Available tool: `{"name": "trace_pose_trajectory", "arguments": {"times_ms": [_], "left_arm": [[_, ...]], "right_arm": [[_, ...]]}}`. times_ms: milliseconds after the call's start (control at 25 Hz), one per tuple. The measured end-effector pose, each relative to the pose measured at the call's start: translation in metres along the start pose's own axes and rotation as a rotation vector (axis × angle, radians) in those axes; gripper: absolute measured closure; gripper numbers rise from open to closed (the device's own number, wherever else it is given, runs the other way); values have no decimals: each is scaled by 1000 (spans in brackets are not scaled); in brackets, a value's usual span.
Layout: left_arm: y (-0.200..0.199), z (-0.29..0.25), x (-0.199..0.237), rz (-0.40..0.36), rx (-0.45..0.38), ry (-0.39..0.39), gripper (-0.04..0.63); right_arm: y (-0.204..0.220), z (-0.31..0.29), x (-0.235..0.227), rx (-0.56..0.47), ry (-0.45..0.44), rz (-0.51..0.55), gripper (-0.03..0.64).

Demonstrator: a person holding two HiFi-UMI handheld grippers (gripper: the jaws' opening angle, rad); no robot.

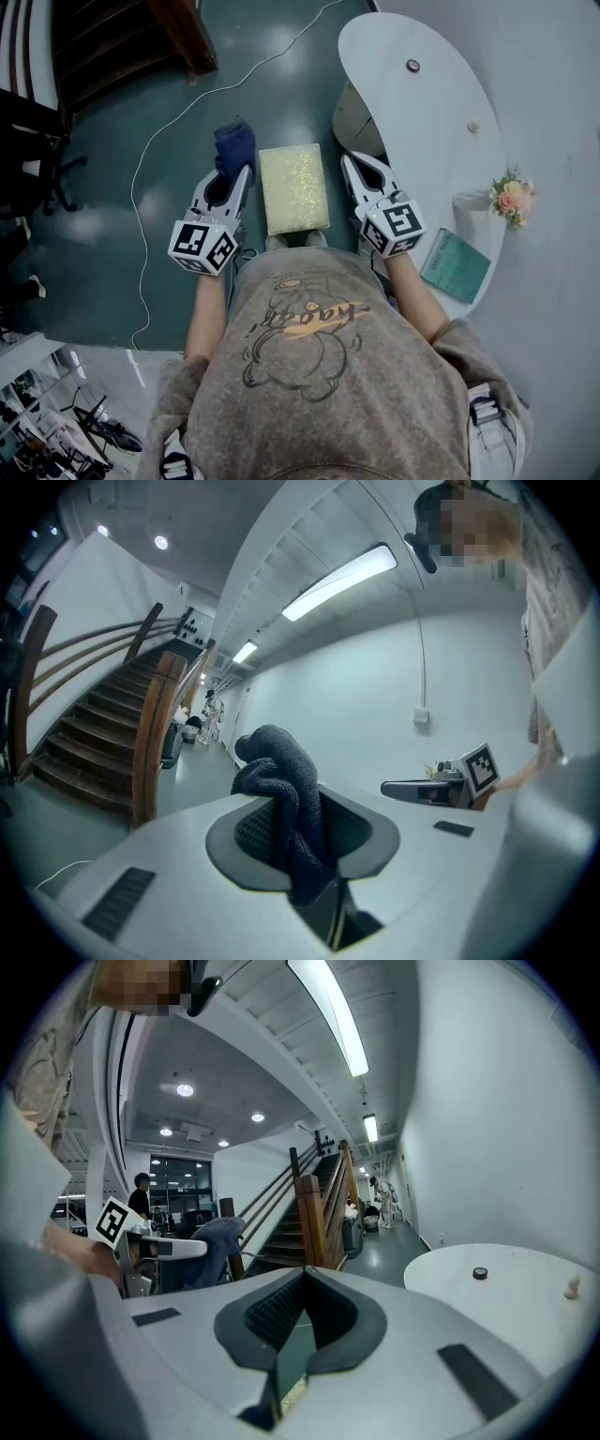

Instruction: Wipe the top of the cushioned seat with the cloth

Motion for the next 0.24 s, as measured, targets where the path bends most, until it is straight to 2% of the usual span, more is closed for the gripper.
{"name": "trace_pose_trajectory", "arguments": {"times_ms": [240], "left_arm": [[0,3,1,-3,3,-7,509]], "right_arm": [[1,2,2,6,1,-4,614]]}}
Point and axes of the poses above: the fingertips, and each gripper's own axes: z backward along the fingers, x to its left, y out of its underside, the point moved 6 cm from there along z, backward along the fingers, and after that the axes turned 13 degrees about z, right-handed, at the moved point
